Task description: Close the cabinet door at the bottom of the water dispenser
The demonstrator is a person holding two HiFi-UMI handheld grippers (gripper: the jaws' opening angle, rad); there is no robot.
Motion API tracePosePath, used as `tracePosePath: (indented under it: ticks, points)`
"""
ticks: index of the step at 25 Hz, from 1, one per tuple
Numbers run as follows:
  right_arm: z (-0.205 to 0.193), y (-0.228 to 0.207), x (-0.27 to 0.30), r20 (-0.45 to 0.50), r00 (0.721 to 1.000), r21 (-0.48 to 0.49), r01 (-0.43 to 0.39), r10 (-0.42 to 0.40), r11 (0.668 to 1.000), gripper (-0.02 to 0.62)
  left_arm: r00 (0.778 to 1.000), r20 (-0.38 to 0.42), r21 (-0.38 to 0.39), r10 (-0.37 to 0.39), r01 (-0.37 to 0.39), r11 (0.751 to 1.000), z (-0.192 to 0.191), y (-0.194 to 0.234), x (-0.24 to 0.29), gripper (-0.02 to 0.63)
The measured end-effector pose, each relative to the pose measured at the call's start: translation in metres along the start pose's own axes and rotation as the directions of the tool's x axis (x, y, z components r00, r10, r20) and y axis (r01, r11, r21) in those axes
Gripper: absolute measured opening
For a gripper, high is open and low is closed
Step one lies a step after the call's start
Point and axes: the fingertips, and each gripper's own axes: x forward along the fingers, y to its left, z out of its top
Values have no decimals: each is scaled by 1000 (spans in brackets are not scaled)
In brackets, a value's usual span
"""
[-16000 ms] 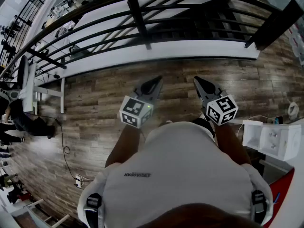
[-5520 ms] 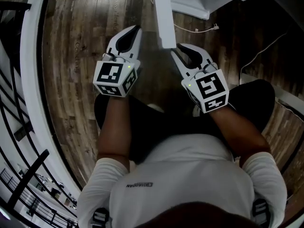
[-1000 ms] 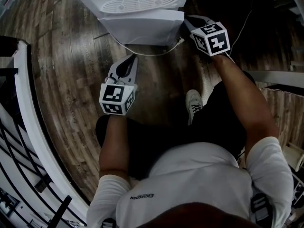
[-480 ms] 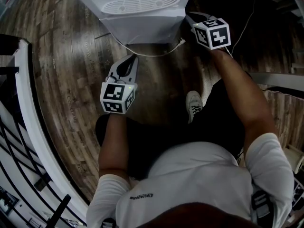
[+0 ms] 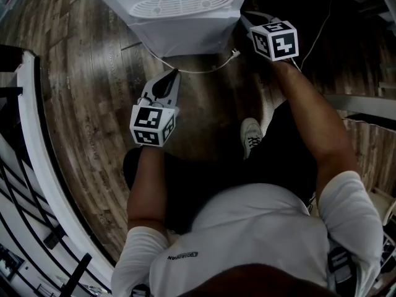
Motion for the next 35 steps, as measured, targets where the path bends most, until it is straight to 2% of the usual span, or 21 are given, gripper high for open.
tracePosePath:
  ticks: [18,25,30,35]
  points:
    - [11,-14,13,35,999,55,37,-39,998,21,1000,-3,-15,6,-6,1000,-2,4,2,-5]
    - [3,-11,10,-24,998,-19,62,-63,998,23,1000,2,-29,6,-6,1000,-1,5,3,-5]
    - [-2,-2,7,-39,999,-8,27,-27,1000,23,1000,4,-77,27,-27,997,-2,11,2,-5]
    - [-7,20,-4,-60,997,38,-49,52,998,23,999,13,-103,43,-42,994,5,8,-2,-5]
